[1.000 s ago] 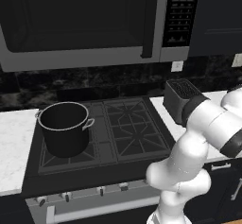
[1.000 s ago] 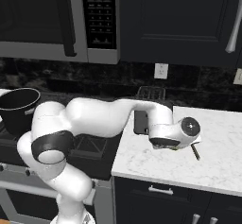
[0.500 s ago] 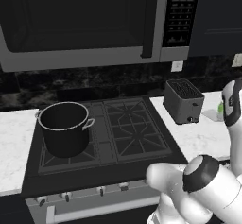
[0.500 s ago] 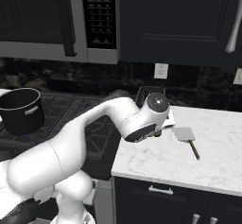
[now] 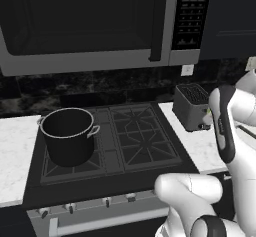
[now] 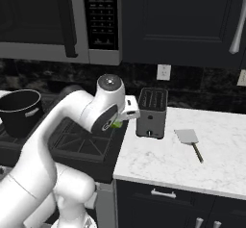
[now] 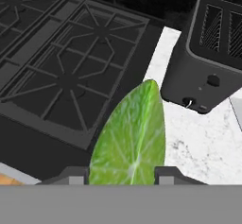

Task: Put the lime and lemon wedge in the pot. Retrieve the spatula and lightly stir the vegetables in the pot.

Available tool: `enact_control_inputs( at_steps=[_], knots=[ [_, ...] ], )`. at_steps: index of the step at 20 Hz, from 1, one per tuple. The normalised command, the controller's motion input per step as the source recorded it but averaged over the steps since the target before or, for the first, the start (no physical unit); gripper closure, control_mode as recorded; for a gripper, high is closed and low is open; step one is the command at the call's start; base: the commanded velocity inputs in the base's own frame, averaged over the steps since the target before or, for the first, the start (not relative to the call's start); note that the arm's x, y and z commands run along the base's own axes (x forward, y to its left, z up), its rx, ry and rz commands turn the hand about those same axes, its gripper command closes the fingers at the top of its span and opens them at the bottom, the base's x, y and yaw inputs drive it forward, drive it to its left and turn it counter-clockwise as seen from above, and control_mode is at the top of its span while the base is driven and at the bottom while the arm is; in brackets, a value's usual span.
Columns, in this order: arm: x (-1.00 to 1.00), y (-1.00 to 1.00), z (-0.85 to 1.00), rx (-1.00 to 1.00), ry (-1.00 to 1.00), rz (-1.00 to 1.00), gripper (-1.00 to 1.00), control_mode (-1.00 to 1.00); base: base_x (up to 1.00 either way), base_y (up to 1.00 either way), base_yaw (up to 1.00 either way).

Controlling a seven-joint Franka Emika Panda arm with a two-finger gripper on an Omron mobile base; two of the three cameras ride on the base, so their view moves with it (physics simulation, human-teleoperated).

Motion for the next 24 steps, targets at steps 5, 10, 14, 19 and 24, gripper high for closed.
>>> enact_control_inputs(
  at_steps=[5,10,14,19,24],
  knots=[
    [-0.2,1.0,0.06,0.0,0.0,0.07,1.0,-1.0,0.0,0.0,0.0],
    [-0.02,1.0,0.13,0.0,0.0,0.06,1.0,-1.0,0.0,0.0,0.0],
    [0.0,1.0,0.27,0.0,0.0,0.03,1.0,-1.0,0.0,0.0,0.0],
    [0.04,1.0,0.19,0.0,0.0,0.03,1.0,-1.0,0.0,0.0,0.0],
    [0.06,1.0,0.15,0.0,0.0,0.02,1.0,-1.0,0.0,0.0,0.0]
  ],
)
